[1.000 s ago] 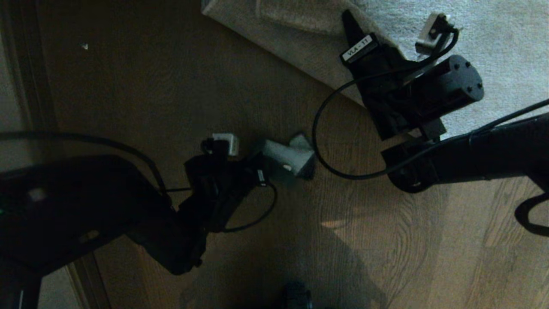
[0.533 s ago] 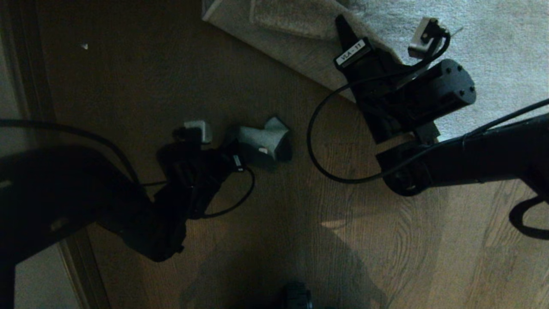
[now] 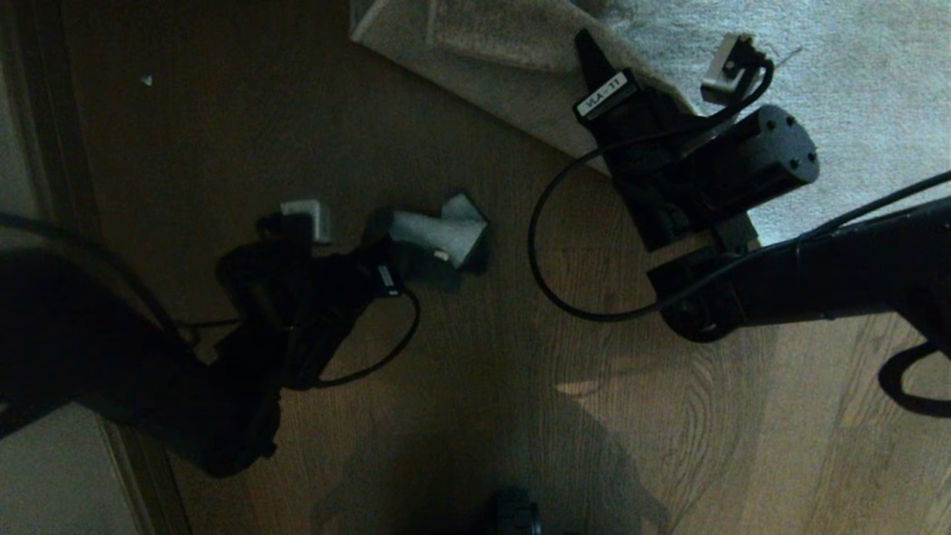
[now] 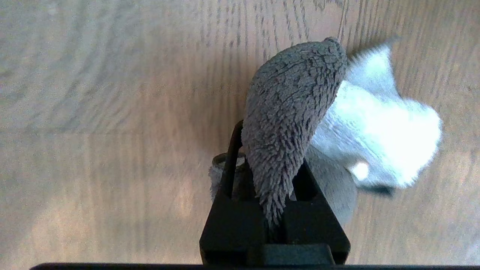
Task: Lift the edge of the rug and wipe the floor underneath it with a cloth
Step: Wipe the floor under the carpet with a rag
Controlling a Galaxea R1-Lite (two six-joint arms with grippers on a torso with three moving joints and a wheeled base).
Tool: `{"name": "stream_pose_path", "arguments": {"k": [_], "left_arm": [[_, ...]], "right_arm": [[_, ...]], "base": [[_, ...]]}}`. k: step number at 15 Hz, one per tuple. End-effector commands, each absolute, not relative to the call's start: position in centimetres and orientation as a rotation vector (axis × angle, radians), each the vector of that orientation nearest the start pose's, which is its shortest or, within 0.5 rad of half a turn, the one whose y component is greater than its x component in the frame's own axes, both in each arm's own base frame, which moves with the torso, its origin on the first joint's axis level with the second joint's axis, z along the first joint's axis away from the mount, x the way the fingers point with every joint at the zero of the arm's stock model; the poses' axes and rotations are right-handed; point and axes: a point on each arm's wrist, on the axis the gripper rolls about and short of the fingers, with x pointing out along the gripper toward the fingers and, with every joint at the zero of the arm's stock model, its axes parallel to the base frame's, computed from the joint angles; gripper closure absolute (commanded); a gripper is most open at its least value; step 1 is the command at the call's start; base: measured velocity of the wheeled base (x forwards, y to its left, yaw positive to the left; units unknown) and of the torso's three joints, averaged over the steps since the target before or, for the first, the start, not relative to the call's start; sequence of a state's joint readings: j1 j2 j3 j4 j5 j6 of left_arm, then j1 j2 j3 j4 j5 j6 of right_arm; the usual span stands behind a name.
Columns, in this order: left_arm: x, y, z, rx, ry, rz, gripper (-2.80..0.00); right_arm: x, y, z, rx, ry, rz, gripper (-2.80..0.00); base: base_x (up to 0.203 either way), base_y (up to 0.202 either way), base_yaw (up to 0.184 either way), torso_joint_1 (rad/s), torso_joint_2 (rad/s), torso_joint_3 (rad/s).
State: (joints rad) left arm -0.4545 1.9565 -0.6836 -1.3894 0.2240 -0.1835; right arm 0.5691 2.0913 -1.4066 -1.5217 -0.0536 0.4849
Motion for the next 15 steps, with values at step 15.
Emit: {"name": "stream_pose_path", "arguments": {"k": [15], "left_arm": [[20.6, -18.0, 12.5, -0.275, 0.003, -0.383, 0.00]], "right_arm": [[34.0, 21.6, 28.0, 0.711, -0.680, 0.677, 0.00]], "base": [[0.000, 0.000, 0.000, 0.000, 0.00, 0.000]]}}
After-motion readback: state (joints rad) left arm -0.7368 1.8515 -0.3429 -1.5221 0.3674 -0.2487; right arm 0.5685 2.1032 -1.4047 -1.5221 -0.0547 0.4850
